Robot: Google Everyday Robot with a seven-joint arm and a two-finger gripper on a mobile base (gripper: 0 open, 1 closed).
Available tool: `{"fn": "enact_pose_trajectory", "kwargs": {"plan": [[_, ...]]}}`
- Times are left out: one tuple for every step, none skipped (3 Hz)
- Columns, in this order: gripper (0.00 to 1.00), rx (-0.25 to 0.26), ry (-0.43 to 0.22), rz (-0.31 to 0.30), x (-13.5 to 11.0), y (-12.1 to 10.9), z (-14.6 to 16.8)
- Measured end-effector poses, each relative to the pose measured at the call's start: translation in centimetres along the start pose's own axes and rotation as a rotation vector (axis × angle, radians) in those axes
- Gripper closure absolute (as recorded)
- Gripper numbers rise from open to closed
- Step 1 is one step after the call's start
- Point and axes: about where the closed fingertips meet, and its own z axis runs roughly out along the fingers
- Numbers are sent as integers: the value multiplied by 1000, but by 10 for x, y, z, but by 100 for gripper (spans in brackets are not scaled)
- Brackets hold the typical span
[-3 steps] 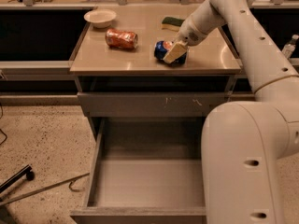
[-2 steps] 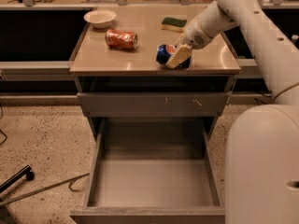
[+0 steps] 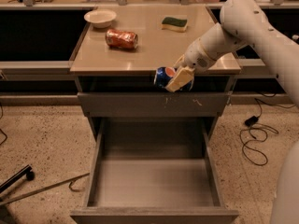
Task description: Place pepsi can into middle drawer
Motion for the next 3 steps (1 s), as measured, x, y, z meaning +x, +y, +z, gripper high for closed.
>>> {"fn": "enact_pose_trajectory", "kwargs": {"plan": [[100,-14,12,-4,1,6,4],[100,38,-25,11,-6,30,-21],[100,89,-102,54,13,71,-29]]}}
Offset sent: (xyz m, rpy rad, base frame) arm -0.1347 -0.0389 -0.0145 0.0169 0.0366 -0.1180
